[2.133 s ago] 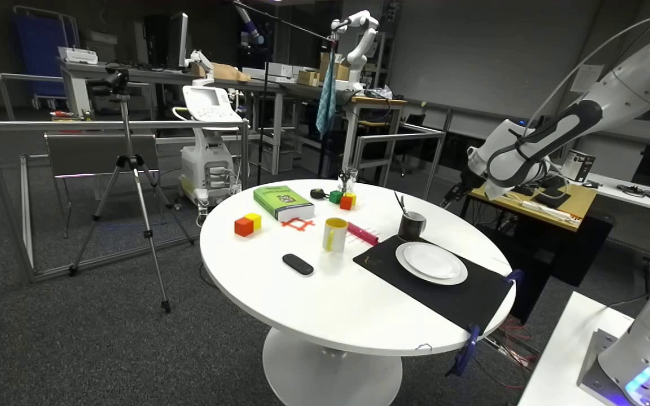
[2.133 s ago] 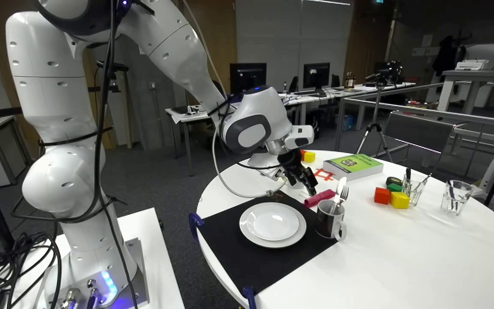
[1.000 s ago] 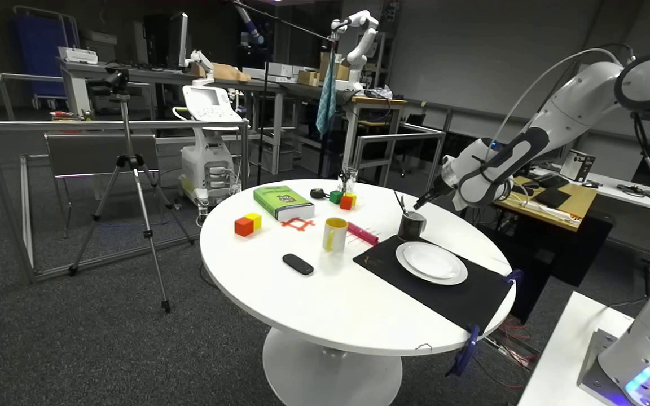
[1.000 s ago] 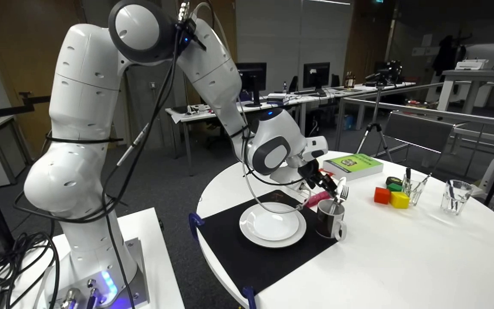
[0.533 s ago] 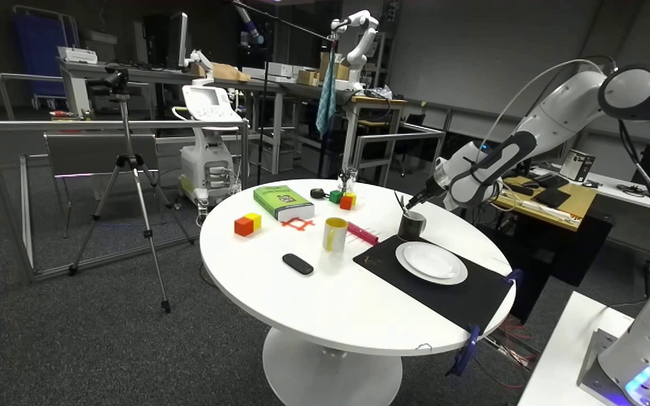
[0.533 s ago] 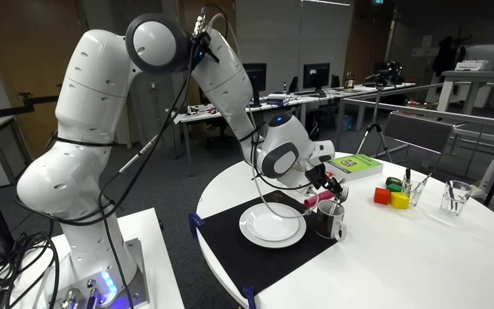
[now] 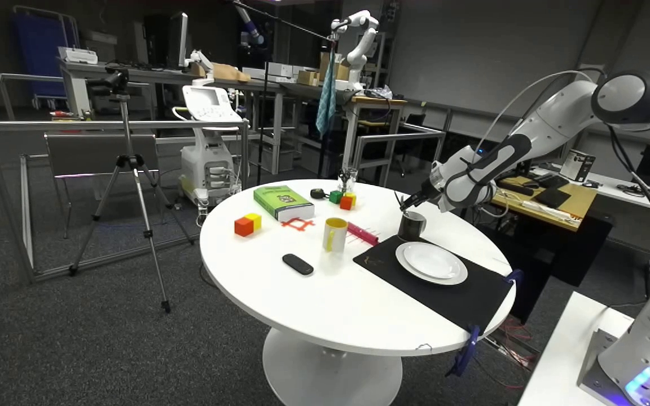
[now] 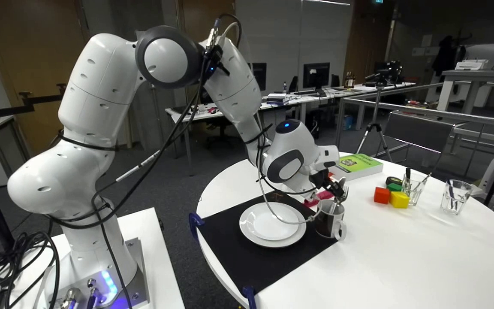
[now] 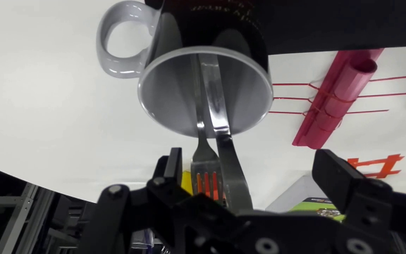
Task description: Remove the silver knife from the mug and put it on the left side of the black mat
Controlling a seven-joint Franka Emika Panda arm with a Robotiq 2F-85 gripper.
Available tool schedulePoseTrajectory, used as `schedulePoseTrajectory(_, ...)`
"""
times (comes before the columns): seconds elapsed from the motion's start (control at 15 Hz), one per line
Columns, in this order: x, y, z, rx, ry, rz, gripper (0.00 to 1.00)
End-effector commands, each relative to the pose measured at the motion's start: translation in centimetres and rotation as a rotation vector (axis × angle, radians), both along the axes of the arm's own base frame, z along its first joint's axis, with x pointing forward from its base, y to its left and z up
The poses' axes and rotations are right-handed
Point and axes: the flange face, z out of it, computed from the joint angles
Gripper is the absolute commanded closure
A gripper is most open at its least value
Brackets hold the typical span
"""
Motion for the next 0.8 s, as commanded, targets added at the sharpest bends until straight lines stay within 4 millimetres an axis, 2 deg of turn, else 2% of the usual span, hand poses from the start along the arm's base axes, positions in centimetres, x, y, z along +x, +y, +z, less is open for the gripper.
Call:
schedulePoseTrajectory(0.0,1.1,-0.4,0.2,0.023,-0.022,0.047,0.00)
schedulePoseTrajectory(0.73,2.2,-0.6,-1.4,0.052,-0.004,0.119,0.00)
